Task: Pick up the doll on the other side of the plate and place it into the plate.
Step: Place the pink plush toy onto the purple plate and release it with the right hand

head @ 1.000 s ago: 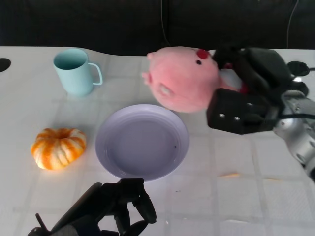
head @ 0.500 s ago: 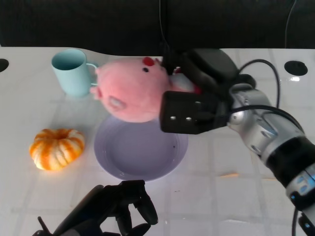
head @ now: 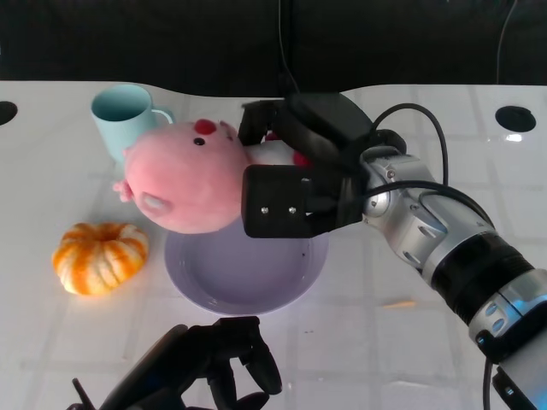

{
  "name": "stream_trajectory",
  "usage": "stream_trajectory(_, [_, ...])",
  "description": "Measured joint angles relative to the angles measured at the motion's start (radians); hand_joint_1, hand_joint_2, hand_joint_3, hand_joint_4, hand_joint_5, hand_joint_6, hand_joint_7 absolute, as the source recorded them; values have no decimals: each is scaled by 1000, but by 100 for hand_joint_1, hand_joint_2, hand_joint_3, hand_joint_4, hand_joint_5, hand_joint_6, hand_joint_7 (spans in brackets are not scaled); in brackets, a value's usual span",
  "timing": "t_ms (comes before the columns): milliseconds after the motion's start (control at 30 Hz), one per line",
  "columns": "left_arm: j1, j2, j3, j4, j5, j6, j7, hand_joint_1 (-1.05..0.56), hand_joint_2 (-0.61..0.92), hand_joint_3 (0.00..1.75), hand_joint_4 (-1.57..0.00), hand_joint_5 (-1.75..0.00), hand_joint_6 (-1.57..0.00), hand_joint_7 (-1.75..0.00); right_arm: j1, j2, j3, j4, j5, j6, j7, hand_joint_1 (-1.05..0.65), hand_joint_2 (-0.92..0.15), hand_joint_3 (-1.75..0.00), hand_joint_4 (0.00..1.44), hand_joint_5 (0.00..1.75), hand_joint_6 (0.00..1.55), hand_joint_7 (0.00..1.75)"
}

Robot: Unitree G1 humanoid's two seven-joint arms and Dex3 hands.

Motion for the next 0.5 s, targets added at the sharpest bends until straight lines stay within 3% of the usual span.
stream_trajectory(67, [0,0,0,-2,0,0,0,-19,65,84,-64,-175,-65,-138,0,-18,4,-29,-2,3,52,-47,-91,-12,61,80,74,4])
stream_trajectory(100, [0,0,0,-3,0,0,0,-19,65,84,-63,-175,-65,-138,0,-31,7,-49,-2,7,90,-56,-92,-19,41,59,56,2])
stream_trajectory(167, [0,0,0,-6,0,0,0,-19,64,84,-63,-175,-65,-138,1,-61,14,-92,-3,20,181,-66,-92,-26,27,36,38,0])
stream_trajectory(367, [0,1,1,-17,0,3,0,-20,64,84,-64,-175,-64,-137,4,-140,21,-224,42,56,498,-81,-92,-23,8,19,9,0])
stream_trajectory(500, [0,2,2,-22,0,5,0,-20,64,84,-64,-175,-65,-136,6,-163,19,-258,70,77,617,-85,-92,-18,7,17,6,0])
